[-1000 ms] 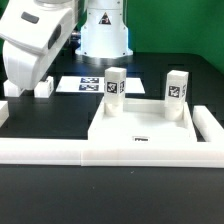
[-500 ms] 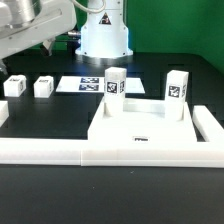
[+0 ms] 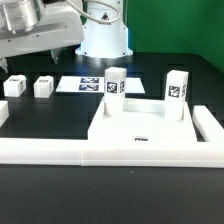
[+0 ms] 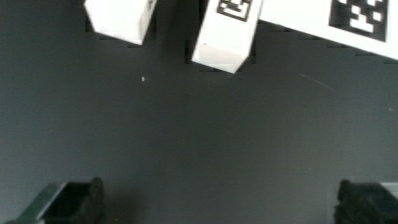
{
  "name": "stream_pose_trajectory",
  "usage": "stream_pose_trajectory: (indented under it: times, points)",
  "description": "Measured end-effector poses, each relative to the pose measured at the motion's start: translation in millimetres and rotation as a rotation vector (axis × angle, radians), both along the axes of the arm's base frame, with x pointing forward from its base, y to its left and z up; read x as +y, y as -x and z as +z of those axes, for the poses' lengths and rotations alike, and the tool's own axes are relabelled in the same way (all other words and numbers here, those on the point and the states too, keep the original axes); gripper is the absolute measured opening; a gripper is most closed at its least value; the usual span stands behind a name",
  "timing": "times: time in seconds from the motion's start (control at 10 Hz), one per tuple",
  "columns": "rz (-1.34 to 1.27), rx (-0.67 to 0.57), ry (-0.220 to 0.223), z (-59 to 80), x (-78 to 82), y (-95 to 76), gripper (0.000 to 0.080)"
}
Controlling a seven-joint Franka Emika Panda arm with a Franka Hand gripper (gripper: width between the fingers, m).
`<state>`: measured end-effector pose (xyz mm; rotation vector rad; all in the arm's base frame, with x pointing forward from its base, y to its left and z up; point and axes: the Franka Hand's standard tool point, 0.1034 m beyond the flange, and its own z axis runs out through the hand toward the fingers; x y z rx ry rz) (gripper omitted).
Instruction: Assemble square table
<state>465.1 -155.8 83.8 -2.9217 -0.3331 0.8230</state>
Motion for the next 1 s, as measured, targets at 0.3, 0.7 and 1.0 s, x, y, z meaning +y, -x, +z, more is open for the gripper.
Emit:
stream_pose_trajectory:
  times: [0.3,0.7,1.0]
  points:
    - [-0.254,0.114,0.096,-21.3,10.4,30.8,0.0649]
    - [-0.284,0.213,0.041,-29.1,24.5,41.6,0.0649]
    - [-0.278,0.306,0.029,-35.7,19.6,57.4,0.0649]
